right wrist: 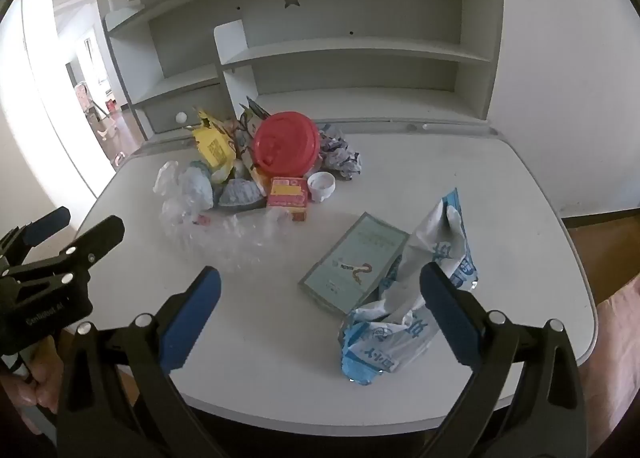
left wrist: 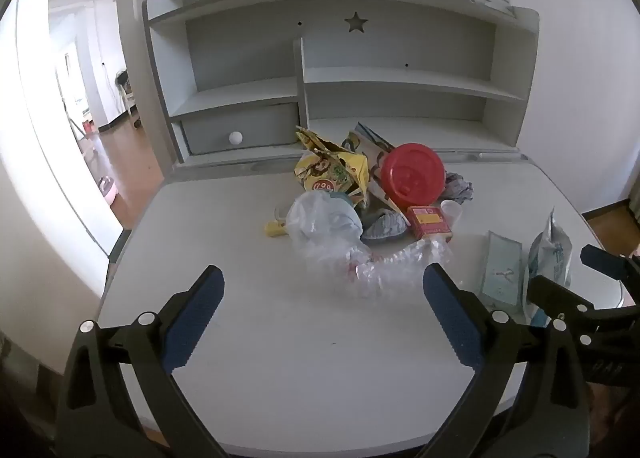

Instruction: Collect trash

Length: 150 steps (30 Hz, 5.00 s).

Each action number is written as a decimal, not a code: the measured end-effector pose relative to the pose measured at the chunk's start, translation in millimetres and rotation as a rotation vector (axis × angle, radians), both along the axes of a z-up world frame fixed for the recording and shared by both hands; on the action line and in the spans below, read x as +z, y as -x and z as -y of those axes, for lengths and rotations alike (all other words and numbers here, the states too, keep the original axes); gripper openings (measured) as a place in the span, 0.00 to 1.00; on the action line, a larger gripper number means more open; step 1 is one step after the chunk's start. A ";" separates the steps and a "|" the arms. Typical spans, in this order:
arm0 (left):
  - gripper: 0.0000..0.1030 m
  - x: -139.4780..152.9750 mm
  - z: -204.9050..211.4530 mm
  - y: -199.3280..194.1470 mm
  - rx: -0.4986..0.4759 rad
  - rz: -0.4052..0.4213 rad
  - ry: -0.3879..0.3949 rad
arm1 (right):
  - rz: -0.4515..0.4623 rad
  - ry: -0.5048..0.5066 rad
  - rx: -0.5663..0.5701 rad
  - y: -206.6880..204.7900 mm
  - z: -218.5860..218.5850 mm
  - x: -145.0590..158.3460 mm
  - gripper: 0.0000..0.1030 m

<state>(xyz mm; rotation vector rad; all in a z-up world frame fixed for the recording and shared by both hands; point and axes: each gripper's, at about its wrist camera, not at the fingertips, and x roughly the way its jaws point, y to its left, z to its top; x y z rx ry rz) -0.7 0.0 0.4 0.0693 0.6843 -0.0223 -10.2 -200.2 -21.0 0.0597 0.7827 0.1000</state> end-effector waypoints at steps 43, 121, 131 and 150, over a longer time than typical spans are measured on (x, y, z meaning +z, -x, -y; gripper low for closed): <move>0.94 -2.5 -7.4 -3.2 0.017 -0.018 0.005 | 0.004 0.000 0.005 2.7 -5.2 6.7 0.93; 0.39 -78.7 -3.6 -93.0 -0.079 -0.338 0.254 | -0.074 -0.032 0.022 -18.5 25.8 -13.4 0.93; 0.27 -33.0 -80.8 -31.3 -0.100 -0.226 0.266 | -0.071 -0.040 0.278 -64.8 -50.8 -2.8 0.86; 0.27 -12.3 -149.3 -1.4 -0.017 -0.142 0.196 | -0.103 0.090 0.450 -116.8 -164.9 -21.7 0.12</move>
